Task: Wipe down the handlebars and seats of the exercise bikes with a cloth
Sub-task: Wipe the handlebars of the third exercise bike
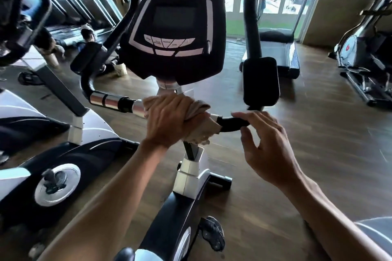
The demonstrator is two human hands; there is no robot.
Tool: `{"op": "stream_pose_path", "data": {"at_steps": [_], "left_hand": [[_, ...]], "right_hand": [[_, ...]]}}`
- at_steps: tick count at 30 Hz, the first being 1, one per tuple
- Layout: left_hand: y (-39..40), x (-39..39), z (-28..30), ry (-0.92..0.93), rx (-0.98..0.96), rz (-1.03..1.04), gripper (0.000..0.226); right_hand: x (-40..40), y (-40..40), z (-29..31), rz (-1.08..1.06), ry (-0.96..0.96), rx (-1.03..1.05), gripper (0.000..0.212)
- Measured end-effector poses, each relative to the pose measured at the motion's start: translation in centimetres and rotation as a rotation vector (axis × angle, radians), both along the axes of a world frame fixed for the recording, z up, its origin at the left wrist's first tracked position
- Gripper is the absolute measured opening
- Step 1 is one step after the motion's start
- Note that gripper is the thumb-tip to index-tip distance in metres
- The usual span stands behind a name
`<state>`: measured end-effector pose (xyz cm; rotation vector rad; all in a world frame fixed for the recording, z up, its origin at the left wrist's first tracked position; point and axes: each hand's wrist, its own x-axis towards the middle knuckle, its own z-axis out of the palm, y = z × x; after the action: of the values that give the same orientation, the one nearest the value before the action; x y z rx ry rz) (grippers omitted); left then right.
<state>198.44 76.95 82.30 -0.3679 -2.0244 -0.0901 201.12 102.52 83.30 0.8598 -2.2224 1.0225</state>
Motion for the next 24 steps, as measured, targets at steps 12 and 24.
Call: {"op": "stream_pose_path", "data": {"at_steps": [12,24], "left_hand": [[4.6,8.8,-1.5,-0.553,0.613,-0.056,0.094],[6.1,24.6,-7.1,-0.535,1.913,0.03,0.055]], "right_hand": [[0.8,-6.0,-4.9,0.745,-0.895,-0.33,0.022],[1.7,-8.9,-7.6,1.139,-1.497,-0.032,0.029]]}}
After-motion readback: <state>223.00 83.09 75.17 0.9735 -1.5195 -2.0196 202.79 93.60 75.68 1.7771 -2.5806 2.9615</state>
